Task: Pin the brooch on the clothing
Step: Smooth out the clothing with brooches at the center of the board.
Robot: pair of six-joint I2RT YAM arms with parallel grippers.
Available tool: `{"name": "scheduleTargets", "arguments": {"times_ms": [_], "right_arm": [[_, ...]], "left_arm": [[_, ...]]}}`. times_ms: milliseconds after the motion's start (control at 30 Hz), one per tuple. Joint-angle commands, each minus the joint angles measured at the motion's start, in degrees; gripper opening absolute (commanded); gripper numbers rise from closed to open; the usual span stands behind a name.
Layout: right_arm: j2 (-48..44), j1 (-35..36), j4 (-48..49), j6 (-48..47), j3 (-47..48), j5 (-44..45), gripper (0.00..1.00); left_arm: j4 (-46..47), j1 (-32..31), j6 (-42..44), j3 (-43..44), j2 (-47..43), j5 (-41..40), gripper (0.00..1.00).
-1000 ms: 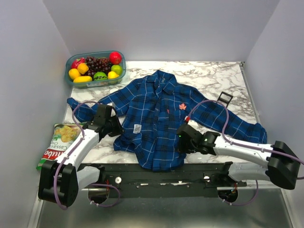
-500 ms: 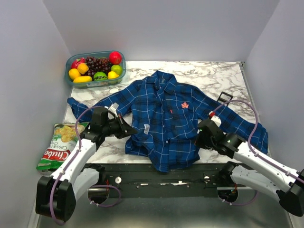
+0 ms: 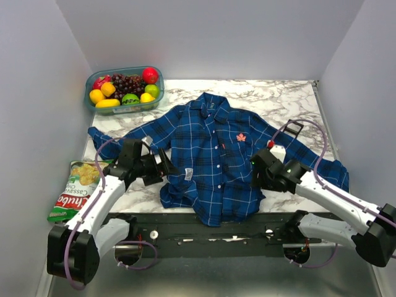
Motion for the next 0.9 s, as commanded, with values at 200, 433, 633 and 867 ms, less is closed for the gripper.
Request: {"name": "scheduleTargets", "arguments": {"times_ms": [200, 433, 633, 867], "right_arm": [[1.5, 5.2, -3.3, -4.7, 12.6, 3.3, 0.8], [4.4, 7.1, 1.6, -5.1, 9.6, -0.4, 0.81], [4.3, 7.6, 4.0, -5.6, 7.0, -2.8, 0.82], [1.2, 7.7, 4.2, -5.2, 4.4, -3.0, 0.81]], "left_arm": [[-8.3, 13.9, 15.5, 19.9, 7.8, -10.1, 0.99], [-2.9, 32.2, 16.4, 29.9, 21.0, -13.4, 0.99], [1.8, 34.9, 15.5, 35.0, 28.2, -23.5, 0.99], [7.0, 38.0, 14.9, 38.2, 35.1, -30.5, 0.99]]}}
